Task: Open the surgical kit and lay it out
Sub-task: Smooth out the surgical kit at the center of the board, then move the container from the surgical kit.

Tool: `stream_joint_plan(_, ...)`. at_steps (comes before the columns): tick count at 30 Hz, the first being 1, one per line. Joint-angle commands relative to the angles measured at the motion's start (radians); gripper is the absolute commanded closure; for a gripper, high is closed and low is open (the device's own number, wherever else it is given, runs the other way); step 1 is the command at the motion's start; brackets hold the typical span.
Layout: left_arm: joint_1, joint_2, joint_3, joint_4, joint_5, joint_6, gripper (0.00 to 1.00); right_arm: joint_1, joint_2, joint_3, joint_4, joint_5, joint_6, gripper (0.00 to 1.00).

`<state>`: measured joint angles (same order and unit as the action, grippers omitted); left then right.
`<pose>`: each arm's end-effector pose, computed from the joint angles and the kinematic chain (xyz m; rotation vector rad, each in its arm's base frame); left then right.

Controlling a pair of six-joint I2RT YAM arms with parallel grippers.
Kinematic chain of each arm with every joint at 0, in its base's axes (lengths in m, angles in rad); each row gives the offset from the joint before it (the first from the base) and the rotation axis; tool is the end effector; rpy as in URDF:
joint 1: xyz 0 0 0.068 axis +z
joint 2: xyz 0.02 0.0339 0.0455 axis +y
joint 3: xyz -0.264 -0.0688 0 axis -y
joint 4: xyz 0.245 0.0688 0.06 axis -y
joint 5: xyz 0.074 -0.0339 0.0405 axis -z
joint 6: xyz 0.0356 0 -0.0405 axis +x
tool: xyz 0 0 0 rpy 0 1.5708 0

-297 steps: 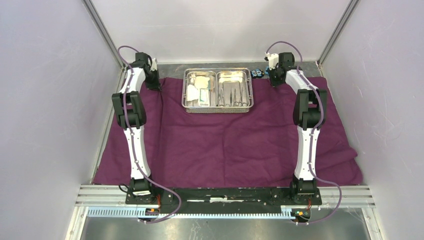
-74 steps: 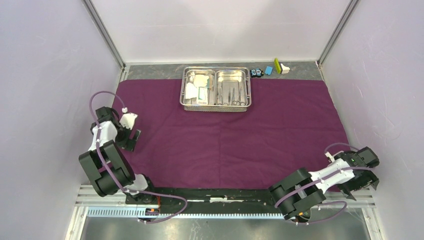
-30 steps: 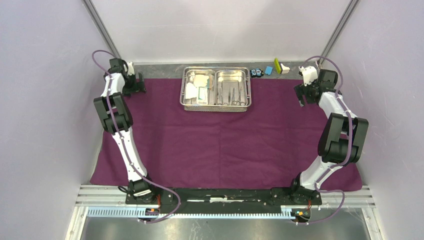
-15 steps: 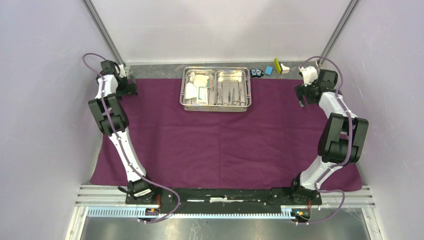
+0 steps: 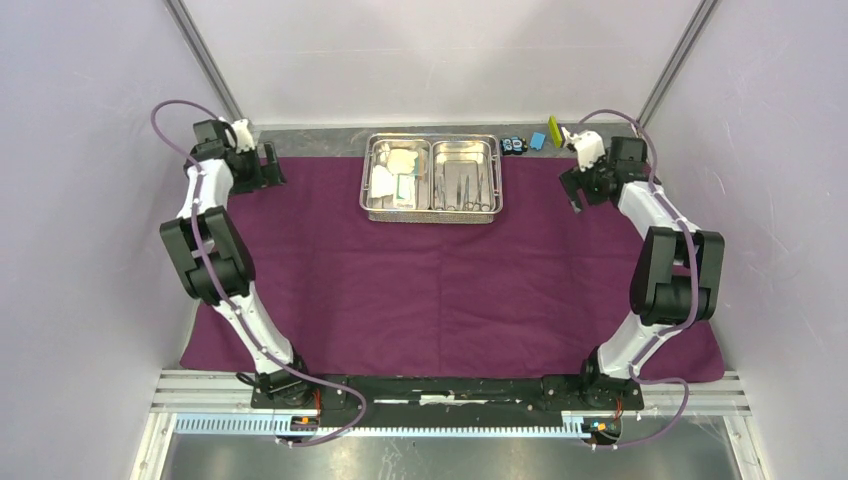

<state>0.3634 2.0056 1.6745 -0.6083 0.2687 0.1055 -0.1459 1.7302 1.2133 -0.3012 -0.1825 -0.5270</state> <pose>0.4206 0.1498 0.2426 -0.2091 2.4588 -0.1370 0.3760 -0.0487 0.2257 -0.5335 2.3131 -0.1046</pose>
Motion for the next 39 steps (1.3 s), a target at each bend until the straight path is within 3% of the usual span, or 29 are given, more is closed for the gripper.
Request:
stream_joint_plan(1, -0.067, -0.133, -0.143, 0.144, 0.182, -0.048, 0.00, 0.064, -0.018, 0.014, 0.049, -0.134, 0.077, 0.10)
stream_joint_plan(7, -0.214, -0.172, -0.191, 0.247, 0.289, -0.191, 0.03, 0.163, 0.002, 0.054, 0.142, -0.263, 0.221, 0.14)
stream_joint_plan(13, -0.316, -0.035, -0.047, 0.266, 0.312, -0.334, 0.12, 0.243, 0.108, 0.155, 0.234, -0.301, 0.381, 0.21)
stream_joint_plan(18, -0.388, 0.084, 0.061, 0.262, 0.245, -0.357, 0.13, 0.275, 0.232, 0.254, 0.253, -0.285, 0.475, 0.24)
stream_joint_plan(22, -0.407, 0.142, 0.094, 0.280, 0.226, -0.380, 0.13, 0.278, 0.324, 0.311, 0.273, -0.318, 0.525, 0.27)
stream_joint_plan(28, -0.426, 0.185, 0.080, 0.307, 0.267, -0.415, 0.21, 0.277, 0.421, 0.369, 0.280, -0.382, 0.601, 0.39)
stream_joint_plan(39, -0.432, 0.192, 0.017, 0.365, 0.344, -0.478, 0.43, 0.276, 0.422, 0.342, 0.292, -0.371, 0.625, 0.63)
